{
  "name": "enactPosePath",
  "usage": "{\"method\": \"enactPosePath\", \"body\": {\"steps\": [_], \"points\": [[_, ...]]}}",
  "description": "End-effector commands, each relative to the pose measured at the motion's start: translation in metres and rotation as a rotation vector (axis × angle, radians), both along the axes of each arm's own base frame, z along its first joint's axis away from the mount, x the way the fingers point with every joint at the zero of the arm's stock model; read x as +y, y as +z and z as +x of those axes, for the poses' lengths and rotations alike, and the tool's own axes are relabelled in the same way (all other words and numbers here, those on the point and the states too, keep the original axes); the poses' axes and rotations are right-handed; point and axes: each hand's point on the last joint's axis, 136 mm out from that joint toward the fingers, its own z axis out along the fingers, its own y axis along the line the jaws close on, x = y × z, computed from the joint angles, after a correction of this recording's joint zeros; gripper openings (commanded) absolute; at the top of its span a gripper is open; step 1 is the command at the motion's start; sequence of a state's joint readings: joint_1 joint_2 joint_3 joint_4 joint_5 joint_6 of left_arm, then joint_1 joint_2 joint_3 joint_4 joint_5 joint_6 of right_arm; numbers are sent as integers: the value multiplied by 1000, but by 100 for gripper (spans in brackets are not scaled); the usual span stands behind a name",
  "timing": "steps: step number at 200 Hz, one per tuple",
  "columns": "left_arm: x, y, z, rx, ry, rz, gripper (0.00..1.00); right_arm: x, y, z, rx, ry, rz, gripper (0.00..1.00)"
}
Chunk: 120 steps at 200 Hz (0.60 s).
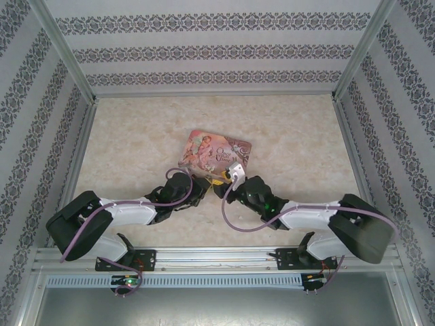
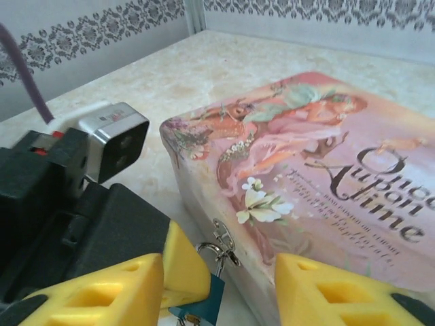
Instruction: Unlock a padlock with a key
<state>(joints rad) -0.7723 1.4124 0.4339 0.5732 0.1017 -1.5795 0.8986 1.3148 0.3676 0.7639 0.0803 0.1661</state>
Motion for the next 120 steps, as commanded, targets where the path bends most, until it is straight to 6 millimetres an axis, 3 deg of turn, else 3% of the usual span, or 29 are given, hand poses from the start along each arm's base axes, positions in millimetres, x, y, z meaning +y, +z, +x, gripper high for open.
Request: {"method": "enactPosePath", "body": {"steps": [1,33,120], "points": [[-6,18,-1,-47,-23,-42,4,-10,-14,-11,-32,53,-139,48],[-4,20,-1,-52,-20,-43,4,-5,-20,-27,-154,147,-351,48],[-5,24,0,-57,-23,-39,4,9,-33,-24,-337,214,-638,49]]}}
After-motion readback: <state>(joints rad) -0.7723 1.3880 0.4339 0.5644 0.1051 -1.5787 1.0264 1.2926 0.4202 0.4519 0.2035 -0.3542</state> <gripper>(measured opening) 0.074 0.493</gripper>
